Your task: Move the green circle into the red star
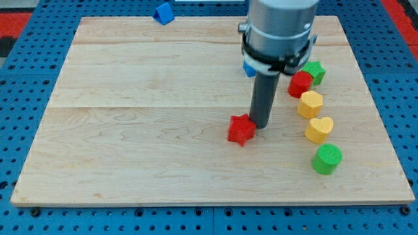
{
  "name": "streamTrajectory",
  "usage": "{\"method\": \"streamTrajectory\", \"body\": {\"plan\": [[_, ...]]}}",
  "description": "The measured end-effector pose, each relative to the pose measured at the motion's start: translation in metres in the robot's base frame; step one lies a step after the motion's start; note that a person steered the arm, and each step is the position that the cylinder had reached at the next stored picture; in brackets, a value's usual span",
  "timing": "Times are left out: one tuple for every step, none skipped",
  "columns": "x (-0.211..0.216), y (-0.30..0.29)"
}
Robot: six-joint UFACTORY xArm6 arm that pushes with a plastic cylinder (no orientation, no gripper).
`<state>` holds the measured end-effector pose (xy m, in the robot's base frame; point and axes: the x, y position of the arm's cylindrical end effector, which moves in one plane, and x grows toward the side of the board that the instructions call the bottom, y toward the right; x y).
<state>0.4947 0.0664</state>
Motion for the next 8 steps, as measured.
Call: {"method": "streamTrajectory", "body": {"plan": [[0.026,-0.051],[0.045,-0.043],[0.106,-0.012],[0.117,0.063],[0.101,0.148],[0.100,0.197],[0.077,0.097],[0.067,0.048]]}}
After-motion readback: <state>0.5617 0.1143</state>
